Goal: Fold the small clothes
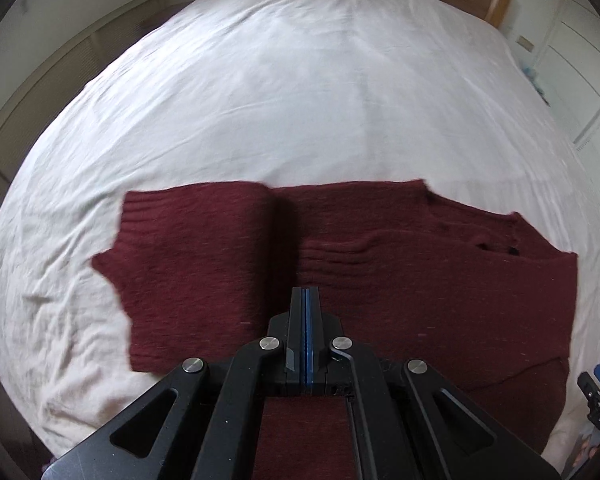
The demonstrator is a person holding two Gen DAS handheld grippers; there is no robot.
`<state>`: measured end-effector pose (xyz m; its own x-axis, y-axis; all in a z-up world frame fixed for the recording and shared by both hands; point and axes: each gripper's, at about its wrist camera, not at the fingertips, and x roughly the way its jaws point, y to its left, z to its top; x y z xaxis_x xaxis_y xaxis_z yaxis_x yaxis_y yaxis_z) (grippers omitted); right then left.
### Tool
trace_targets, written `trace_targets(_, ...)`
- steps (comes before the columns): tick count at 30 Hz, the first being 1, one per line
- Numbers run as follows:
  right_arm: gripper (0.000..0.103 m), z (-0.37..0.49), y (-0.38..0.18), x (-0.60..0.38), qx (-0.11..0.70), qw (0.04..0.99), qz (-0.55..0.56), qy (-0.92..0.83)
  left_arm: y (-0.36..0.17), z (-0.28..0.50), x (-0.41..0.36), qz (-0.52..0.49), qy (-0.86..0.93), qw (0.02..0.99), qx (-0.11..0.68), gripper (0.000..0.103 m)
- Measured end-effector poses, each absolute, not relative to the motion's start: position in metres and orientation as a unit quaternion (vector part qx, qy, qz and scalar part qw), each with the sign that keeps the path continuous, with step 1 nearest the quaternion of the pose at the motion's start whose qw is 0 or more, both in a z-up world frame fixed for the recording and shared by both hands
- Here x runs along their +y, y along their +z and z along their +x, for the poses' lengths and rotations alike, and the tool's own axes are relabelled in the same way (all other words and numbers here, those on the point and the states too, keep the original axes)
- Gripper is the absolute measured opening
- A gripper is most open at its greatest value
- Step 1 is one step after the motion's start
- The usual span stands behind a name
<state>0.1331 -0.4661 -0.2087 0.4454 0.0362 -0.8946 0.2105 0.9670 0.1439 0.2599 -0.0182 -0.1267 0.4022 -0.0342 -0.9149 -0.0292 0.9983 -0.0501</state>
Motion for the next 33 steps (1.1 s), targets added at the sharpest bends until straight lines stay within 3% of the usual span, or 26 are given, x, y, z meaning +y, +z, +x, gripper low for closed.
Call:
trace_targets(5, 0.103, 0.134, -0.213, -0.465, 0.529, 0.839, 0.118, -0.052, -0.132, 0.259, 0.039, -0.074, 0.046, 0.816, 0.571, 0.002)
trace_targets(7, 0.103, 0.134, -0.216, -0.463, 0.531, 0.838, 0.116, -0.052, -0.137, 0.259, 0.064, -0.099, 0.063, 0.804, 0.583, 0.016)
trace_targets(9, 0.103, 0.135, -0.218, -0.461, 0.535, 0.836, 0.113, -0.051, -0.14, 0.256, 0.082, -0.12, 0.072, 0.801, 0.583, 0.055)
trace_targets(10, 0.103, 0.135, -0.219, -0.46, 0.537, 0.835, 0.112, -0.051, -0.143, 0.255, 0.092, -0.134, 0.076, 0.799, 0.581, 0.059)
trace_targets(23, 0.103, 0.137, -0.226, -0.453, 0.553, 0.826, 0.097, -0.054, -0.187, 0.27, 0.12, -0.19, 0.075, 0.767, 0.608, 0.059)
trace_targets(25, 0.103, 0.138, -0.227, -0.453, 0.554, 0.825, 0.095, -0.055, -0.191, 0.271, 0.12, -0.198, 0.071, 0.766, 0.608, 0.047)
trace_targets(27, 0.103, 0.139, -0.228, -0.452, 0.555, 0.825, 0.094, -0.055, -0.19, 0.27, 0.12, -0.191, 0.07, 0.773, 0.601, 0.018)
trace_targets(33, 0.103, 0.141, -0.231, -0.45, 0.557, 0.824, 0.097, -0.049, -0.17, 0.265, 0.107, -0.155, 0.046, 0.798, 0.58, 0.014)
